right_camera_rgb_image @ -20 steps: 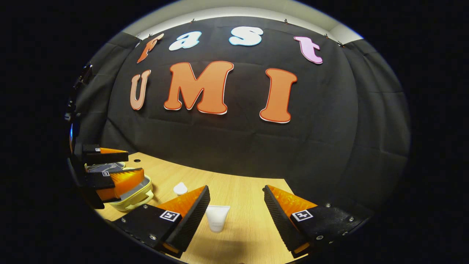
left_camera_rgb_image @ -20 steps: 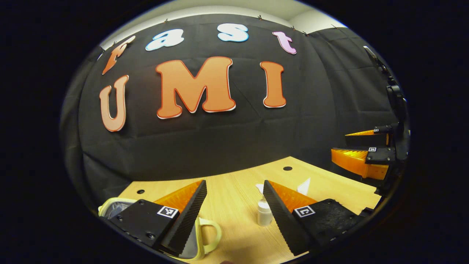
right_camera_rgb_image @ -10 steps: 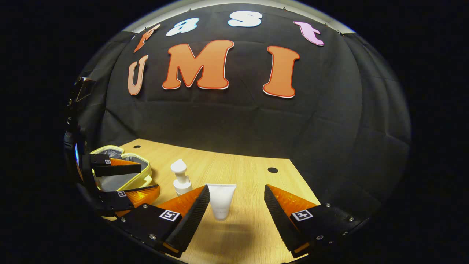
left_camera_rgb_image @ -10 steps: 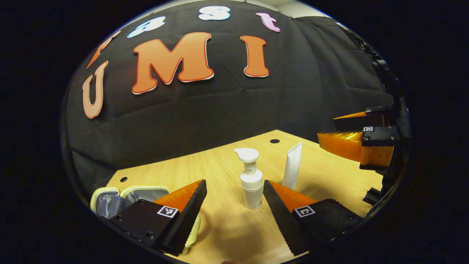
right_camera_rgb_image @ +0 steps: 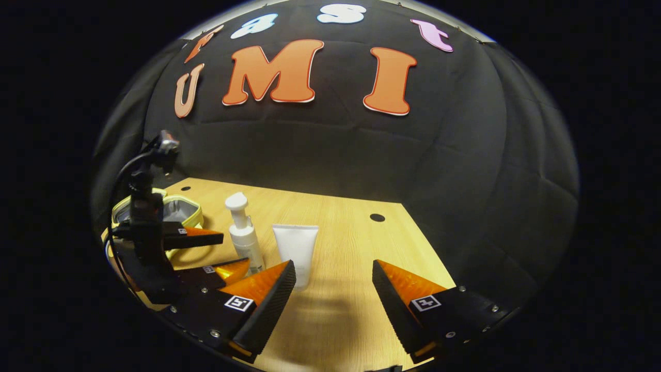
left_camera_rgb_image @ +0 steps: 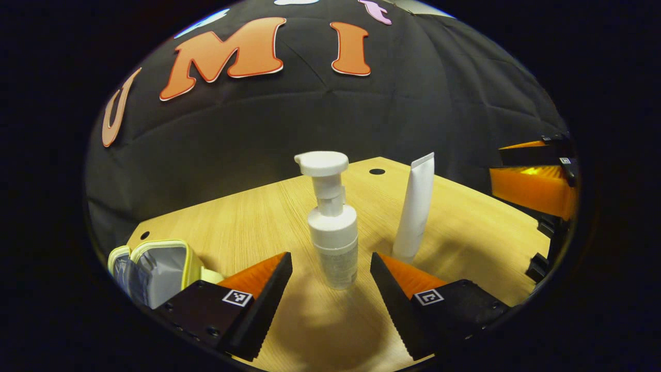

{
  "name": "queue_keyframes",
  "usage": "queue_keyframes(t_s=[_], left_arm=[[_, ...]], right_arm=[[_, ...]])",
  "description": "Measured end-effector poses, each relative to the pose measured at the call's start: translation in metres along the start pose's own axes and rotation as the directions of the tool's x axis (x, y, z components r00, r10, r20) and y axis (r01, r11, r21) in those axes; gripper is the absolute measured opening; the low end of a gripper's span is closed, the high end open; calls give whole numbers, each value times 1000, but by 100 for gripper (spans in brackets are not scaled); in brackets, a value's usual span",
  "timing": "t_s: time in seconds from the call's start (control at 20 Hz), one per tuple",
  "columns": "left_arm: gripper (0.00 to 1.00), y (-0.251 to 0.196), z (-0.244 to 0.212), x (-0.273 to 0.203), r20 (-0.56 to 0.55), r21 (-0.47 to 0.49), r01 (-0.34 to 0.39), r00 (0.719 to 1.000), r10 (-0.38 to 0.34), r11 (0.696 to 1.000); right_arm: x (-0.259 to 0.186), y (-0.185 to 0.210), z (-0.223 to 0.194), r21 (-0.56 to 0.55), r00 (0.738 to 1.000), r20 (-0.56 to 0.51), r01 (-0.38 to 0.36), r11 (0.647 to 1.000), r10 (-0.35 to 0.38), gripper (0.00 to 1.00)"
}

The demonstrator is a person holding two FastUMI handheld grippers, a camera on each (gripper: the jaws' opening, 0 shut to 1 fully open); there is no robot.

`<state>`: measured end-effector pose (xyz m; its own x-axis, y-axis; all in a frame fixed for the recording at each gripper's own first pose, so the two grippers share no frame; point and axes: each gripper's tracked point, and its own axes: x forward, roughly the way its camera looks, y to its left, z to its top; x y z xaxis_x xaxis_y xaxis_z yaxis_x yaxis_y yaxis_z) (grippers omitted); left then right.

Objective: First open the suitcase, pack the skin care products into it, and then close the suitcase.

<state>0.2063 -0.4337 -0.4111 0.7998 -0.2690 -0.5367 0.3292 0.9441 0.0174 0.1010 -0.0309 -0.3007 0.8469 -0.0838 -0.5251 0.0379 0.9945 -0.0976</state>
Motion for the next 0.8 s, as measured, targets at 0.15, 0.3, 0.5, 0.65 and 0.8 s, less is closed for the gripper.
queue_keyframes(t_s=[0.15, 0.3, 0.5, 0.65, 0.8], left_arm=[[98, -7, -13, 24, -28, -31, 18, 999, -19, 999], [75, -8, -16, 38, -35, -75, 38, 999, -40, 996], [62, -8, -19, 50, -44, -116, 31, 998, -37, 993], [61, -9, -19, 47, -65, -123, 44, 997, -52, 991], [61, -1, -12, 39, -80, -132, 17, 996, -28, 991]], right_arm=[[9, 9, -12, 12, 999, -24, -29, 1000, 30, 96], [22, 18, -24, 8, 997, -53, -62, 998, 62, 95], [46, 31, -40, 53, 990, -104, -92, 994, 97, 96], [61, 39, -49, 54, 985, -125, -110, 992, 116, 96], [77, 44, -52, 62, 983, -130, -118, 991, 126, 96]])
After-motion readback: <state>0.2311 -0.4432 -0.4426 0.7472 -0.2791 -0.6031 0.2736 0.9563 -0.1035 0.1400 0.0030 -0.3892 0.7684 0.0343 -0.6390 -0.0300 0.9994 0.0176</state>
